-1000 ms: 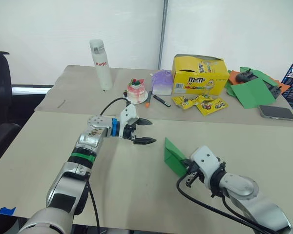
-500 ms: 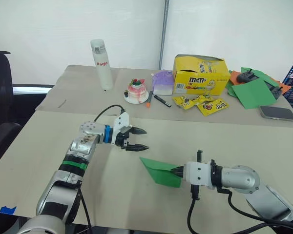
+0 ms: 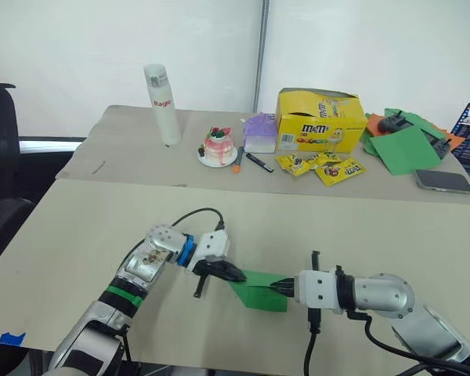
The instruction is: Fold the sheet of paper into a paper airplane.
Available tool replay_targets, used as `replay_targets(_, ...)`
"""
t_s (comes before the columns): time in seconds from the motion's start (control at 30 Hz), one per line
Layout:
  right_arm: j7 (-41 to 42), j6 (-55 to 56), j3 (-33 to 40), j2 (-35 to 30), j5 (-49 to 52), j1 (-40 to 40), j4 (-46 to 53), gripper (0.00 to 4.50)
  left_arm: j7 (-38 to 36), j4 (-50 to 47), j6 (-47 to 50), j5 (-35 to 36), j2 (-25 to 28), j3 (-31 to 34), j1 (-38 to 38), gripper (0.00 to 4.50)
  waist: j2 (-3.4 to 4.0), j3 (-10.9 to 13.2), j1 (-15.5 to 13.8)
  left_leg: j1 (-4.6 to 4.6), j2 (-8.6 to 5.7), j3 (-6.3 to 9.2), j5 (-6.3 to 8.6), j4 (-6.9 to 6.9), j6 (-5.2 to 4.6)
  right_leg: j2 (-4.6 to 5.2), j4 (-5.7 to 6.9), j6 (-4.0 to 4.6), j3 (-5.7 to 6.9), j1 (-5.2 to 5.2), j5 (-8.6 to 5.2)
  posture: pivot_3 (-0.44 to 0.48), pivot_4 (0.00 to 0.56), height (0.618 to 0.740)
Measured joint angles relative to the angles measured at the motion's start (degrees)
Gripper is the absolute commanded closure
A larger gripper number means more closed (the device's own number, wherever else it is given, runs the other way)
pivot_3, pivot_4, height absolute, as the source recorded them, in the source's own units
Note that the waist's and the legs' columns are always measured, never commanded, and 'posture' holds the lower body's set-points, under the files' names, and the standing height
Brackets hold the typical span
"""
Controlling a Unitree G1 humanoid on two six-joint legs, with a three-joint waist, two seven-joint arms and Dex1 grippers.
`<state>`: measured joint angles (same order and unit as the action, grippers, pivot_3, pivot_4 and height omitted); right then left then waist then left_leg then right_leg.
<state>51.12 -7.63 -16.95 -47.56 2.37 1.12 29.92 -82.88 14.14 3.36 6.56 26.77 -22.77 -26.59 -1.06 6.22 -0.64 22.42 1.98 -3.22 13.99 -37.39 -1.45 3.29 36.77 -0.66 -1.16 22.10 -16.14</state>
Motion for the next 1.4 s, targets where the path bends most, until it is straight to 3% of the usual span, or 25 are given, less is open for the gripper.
replay_targets(0.27, 2.9, -5.3, 0.2, 1.8, 4.4, -1.0, -1.0, 4.50, 2.2, 1.4, -5.3, -1.3, 0.5, -0.2, 0.1, 4.48, -0.01, 0.0, 0.0, -0.11, 0.00, 0.00, 0.00, 0.00, 0.00, 0.02, 0.00, 0.00, 0.00, -0.11, 0.00, 0.000, 0.150, 0.722)
replay_targets(0.6, 5.1, -29.6, 2.8, 4.5, 21.6, -4.4, -1.4, 4.50, 5.4, 0.1, -7.9, -1.9, 0.2, -0.5, 2.1, 4.48, 0.02, -0.1, -0.2, -0.18, 0.08, 0.04, 0.00, -0.01, -0.01, 0.11, 0.01, 0.01, 0.02, -0.24, 0.00, 0.000, 0.150, 0.722)
replay_targets(0.77, 3.3, -36.3, 3.1, 5.9, 24.2, -6.2, -3.3, 4.50, 7.2, -1.2, -7.6, -1.9, 0.0, -0.3, 3.4, 4.48, 0.02, -0.1, -0.2, -0.18, 0.06, 0.03, 0.01, -0.01, -0.01, 0.14, -0.01, 0.01, 0.02, -0.25, 0.00, 0.000, 0.150, 0.722)
replay_targets(1.1, 3.3, -38.8, 5.8, 8.3, 27.5, -7.3, -10.8, 4.50, 8.9, -3.2, -5.1, -0.9, 0.0, 0.6, 5.0, 4.48, 0.03, -0.1, -0.2, -0.14, 0.05, 0.03, 0.01, -0.01, -0.01, 0.13, -0.02, 0.00, 0.02, -0.23, 0.00, 0.000, 0.150, 0.722)
replay_targets(1.4, 6.1, -35.2, 4.3, 9.0, 25.9, -10.4, -17.1, 4.50, 10.6, -4.5, 3.3, 3.1, -2.3, 2.7, 5.3, 4.48, -0.02, -0.1, 0.2, -0.16, 0.03, 0.03, 0.01, -0.01, -0.01, 0.03, 0.00, 0.00, 0.01, -0.21, 0.00, 0.000, 0.150, 0.722)
